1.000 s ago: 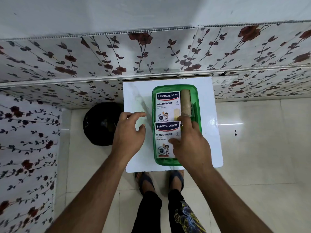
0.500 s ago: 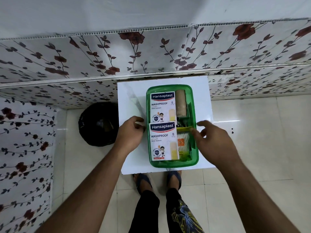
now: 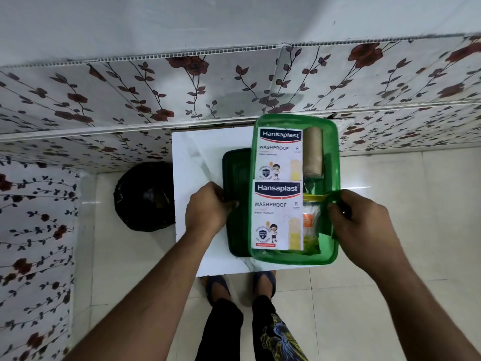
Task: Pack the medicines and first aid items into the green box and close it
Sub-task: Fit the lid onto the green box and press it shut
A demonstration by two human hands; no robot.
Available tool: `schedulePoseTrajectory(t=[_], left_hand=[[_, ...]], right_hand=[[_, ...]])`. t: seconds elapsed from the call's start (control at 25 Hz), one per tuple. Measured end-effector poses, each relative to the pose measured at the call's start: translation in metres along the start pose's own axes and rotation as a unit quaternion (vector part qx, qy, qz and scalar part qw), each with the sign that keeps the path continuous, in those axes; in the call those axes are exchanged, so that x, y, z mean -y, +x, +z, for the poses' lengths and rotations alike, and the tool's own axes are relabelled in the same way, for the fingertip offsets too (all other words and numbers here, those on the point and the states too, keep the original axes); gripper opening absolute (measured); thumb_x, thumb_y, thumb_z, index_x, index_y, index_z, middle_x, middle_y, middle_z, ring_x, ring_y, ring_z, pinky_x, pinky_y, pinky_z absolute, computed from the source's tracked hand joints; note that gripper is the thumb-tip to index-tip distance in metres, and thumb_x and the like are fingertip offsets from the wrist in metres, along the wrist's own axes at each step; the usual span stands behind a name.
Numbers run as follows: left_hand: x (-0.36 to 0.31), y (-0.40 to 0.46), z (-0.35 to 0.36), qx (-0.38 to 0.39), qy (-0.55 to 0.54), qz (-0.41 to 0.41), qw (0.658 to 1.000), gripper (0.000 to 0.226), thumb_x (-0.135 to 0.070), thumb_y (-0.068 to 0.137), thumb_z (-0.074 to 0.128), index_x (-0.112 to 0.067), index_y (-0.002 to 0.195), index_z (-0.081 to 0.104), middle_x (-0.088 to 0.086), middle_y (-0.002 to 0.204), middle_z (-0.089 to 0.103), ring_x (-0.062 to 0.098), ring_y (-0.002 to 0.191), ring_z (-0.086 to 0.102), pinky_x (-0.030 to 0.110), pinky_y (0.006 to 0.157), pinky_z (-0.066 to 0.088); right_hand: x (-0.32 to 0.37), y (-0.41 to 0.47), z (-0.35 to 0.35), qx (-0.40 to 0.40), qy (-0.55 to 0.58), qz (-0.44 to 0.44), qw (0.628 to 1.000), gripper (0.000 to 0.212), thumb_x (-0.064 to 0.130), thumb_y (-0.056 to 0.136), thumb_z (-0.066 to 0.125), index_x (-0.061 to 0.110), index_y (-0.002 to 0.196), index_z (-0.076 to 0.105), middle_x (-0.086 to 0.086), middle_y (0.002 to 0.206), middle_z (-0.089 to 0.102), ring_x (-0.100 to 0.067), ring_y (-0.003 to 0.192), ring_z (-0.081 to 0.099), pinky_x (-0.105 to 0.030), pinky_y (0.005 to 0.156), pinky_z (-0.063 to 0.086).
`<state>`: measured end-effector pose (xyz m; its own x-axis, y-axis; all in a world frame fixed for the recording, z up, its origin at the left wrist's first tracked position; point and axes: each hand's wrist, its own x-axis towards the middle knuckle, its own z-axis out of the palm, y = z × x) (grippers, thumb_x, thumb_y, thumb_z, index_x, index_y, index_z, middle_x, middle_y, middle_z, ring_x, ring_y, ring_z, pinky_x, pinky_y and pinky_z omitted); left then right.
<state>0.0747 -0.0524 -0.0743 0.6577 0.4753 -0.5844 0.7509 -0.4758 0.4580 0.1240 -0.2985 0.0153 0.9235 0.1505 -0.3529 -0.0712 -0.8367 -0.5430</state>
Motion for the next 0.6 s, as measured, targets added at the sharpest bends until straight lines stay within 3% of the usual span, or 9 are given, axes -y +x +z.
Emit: schedulePoseTrajectory(t=[0.08,0.2,0.28,0.36,0.48,0.6], left_hand=[[-0.008,-0.001,-0.003,0.014,0.008,0.001,1.000,0.016,-0.027,0.073,0.073,-0.014,0.077,0.064,0.000,0.072,0.065,0.026,0.077,0.066,0.033,0.063,0.050],[-0.012,-0.012,-0.034,0.031,-0.104,-0.016,0.994,0.007,-0.016,0.074,0.067,-0.019,0.080,0.065,0.003,0.061,0.065,0.022,0.063,0.069,0.040,0.063,0.061],[-0.012,-0.030,-0.067,-0.004,-0.099,0.015,0.995,0.018,-0.016,0.076,0.066,-0.028,0.090,0.067,-0.001,0.064,0.064,0.010,0.058,0.065,0.029,0.057,0.059],[-0.016,-0.051,-0.097,-0.068,-0.033,0.064,0.995,0.029,-0.021,0.076,0.066,-0.031,0.102,0.068,-0.003,0.084,0.063,0.005,0.070,0.061,0.018,0.056,0.050],[-0.039,-0.079,-0.116,-0.124,0.059,0.102,0.985,0.045,-0.028,0.076,0.066,-0.026,0.121,0.063,-0.002,0.111,0.054,0.008,0.084,0.056,0.024,0.073,0.047],[-0.074,-0.094,-0.096,-0.131,0.108,0.111,0.979,0.068,-0.034,0.078,0.065,-0.018,0.140,0.045,0.004,0.143,0.038,0.028,0.102,0.062,0.034,0.089,0.050]], right_hand=[[-0.009,0.004,-0.010,-0.004,-0.003,0.016,1.000,0.028,0.008,0.090,0.052,0.019,0.065,0.051,0.005,0.052,0.053,-0.011,0.051,0.057,-0.026,0.052,0.048],[-0.017,0.009,-0.014,0.014,0.003,0.036,0.999,0.020,0.009,0.090,0.052,0.016,0.073,0.059,0.004,0.057,0.060,-0.027,0.057,0.063,-0.046,0.059,0.056],[-0.014,0.011,-0.006,0.035,0.000,0.030,0.999,0.019,0.009,0.091,0.051,0.013,0.077,0.062,0.005,0.059,0.062,-0.027,0.056,0.064,-0.046,0.060,0.056],[-0.004,0.010,0.011,0.055,-0.003,0.018,0.998,0.017,0.011,0.092,0.051,0.009,0.084,0.065,0.003,0.064,0.064,-0.026,0.058,0.063,-0.043,0.060,0.055],[0.013,0.009,0.045,0.082,0.024,-0.005,0.996,0.018,0.017,0.092,0.051,0.007,0.092,0.066,-0.007,0.074,0.070,-0.029,0.064,0.065,-0.043,0.062,0.054],[0.023,0.009,0.069,0.116,0.066,-0.011,0.991,0.020,0.023,0.094,0.053,0.012,0.104,0.066,-0.003,0.082,0.072,-0.026,0.067,0.068,-0.042,0.064,0.057]])
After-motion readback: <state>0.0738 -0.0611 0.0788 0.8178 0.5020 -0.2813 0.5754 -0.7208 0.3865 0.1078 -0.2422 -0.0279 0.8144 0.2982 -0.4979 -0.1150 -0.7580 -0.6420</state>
